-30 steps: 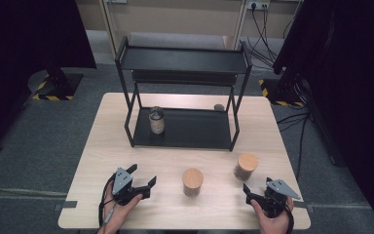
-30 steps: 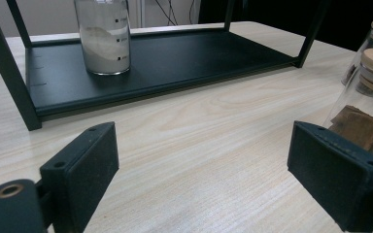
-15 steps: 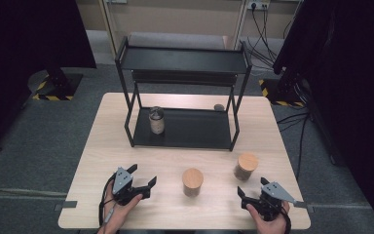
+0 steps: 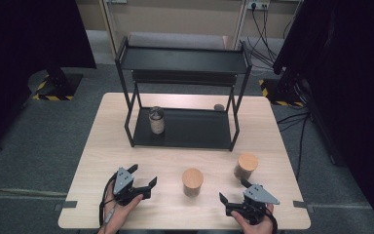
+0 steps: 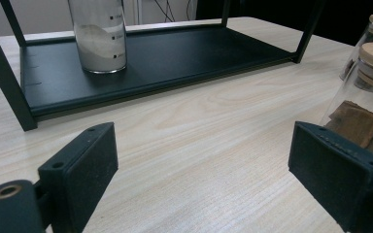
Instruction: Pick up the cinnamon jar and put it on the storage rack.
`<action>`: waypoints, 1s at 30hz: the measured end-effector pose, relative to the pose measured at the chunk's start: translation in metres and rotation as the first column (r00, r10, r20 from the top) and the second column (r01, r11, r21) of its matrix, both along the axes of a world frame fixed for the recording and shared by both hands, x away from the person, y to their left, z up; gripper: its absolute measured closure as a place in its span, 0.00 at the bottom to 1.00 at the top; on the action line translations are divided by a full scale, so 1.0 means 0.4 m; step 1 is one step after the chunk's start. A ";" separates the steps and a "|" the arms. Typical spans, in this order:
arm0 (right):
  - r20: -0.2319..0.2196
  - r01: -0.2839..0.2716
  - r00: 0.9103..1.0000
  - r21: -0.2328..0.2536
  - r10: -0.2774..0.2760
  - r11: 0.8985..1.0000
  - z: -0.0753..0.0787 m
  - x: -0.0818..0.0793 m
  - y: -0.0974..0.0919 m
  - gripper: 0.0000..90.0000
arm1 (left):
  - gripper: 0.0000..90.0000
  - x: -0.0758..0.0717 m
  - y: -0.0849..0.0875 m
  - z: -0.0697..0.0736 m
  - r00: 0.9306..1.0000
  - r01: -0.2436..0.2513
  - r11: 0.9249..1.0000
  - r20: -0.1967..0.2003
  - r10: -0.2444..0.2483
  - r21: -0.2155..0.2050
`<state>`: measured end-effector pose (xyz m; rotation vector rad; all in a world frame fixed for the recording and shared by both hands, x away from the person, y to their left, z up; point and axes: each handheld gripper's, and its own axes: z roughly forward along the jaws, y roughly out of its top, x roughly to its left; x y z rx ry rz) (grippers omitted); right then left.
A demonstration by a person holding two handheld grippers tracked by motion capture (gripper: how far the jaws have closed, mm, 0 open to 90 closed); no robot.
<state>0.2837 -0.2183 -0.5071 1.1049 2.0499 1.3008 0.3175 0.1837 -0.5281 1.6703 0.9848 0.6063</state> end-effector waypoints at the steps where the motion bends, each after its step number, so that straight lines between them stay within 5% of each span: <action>1: 0.000 -0.010 1.000 0.004 0.010 1.000 0.002 0.000 0.008 0.05 | 0.11 0.000 0.000 0.000 1.000 0.000 1.000 0.000 0.000 0.000; 17: 0.010 -0.144 0.990 0.008 0.143 0.990 0.023 0.033 0.145 0.07 | 0.11 0.000 -0.004 0.000 1.000 0.009 1.000 0.003 -0.009 0.012; 30: 0.008 -0.200 0.980 -0.007 0.200 0.980 0.034 0.062 0.216 0.13 | 0.11 -0.001 -0.003 0.000 1.000 0.009 1.000 0.007 -0.009 0.011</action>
